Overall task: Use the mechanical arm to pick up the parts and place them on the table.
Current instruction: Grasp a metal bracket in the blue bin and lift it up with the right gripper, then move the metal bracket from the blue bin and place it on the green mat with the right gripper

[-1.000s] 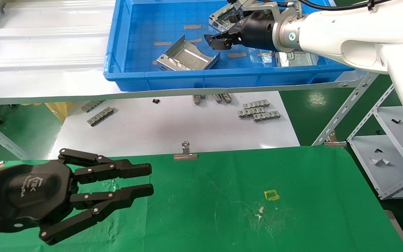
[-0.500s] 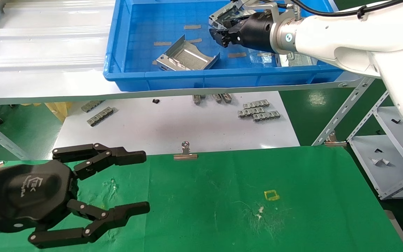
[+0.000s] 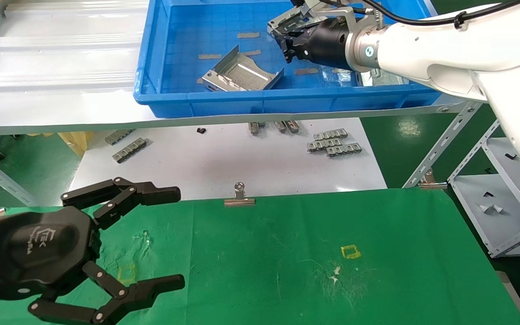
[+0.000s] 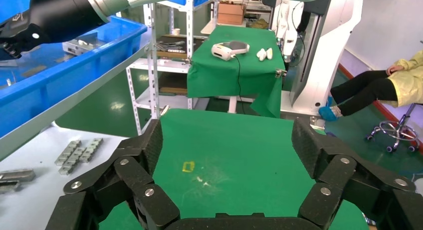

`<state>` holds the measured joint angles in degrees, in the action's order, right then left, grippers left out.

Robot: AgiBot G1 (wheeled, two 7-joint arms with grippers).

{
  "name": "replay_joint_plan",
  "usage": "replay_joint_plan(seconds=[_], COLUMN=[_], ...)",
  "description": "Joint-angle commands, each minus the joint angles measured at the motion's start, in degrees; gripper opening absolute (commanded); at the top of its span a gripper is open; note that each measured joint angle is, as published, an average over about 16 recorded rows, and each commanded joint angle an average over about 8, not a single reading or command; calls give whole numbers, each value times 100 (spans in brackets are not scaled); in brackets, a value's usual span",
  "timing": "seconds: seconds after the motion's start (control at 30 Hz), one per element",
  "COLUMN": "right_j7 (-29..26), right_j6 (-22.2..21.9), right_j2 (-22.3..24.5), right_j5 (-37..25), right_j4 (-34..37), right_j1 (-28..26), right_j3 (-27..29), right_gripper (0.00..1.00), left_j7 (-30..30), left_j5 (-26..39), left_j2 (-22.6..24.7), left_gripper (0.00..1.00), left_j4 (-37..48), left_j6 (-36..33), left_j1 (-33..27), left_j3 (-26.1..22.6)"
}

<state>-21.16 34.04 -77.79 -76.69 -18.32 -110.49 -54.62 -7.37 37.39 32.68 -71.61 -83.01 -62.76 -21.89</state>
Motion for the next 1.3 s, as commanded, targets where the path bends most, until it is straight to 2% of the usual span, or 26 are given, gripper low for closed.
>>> replay_joint_plan(seconds=[0.03, 0.27, 0.4, 0.53, 0.83, 0.93, 1.03, 1.3], right_j7=[21, 629, 1073, 1578, 2938, 3251, 3395, 3751], right_j6=[3, 298, 777, 1783, 4874, 5538, 5766, 5755], right_j2=[8, 145, 388, 853, 2017, 2299, 2615, 3415], right_j5=[56, 441, 692, 981, 1590, 1718, 1855, 2125], right_j4=[18, 36, -65, -328, -786, -873, -1165, -2352], right_j1=[-20, -238, -415, -536, -548, -486, -307, 457], right_j3=[-50, 133, 303, 461, 614, 516, 297, -709], right_gripper=[0, 0, 0, 0, 0, 0, 0, 0], left_j7=[0, 0, 0, 0, 0, 0, 0, 0], left_j5=[0, 0, 0, 0, 0, 0, 0, -1], left_j2=[0, 0, 0, 0, 0, 0, 0, 0], left_gripper=[100, 100, 100, 100, 100, 100, 100, 100], left_j4=[0, 0, 0, 0, 0, 0, 0, 0], left_j6=[0, 0, 0, 0, 0, 0, 0, 0], left_j1=[0, 0, 0, 0, 0, 0, 0, 0], left_j3=[0, 0, 0, 0, -1, -1, -1, -1])
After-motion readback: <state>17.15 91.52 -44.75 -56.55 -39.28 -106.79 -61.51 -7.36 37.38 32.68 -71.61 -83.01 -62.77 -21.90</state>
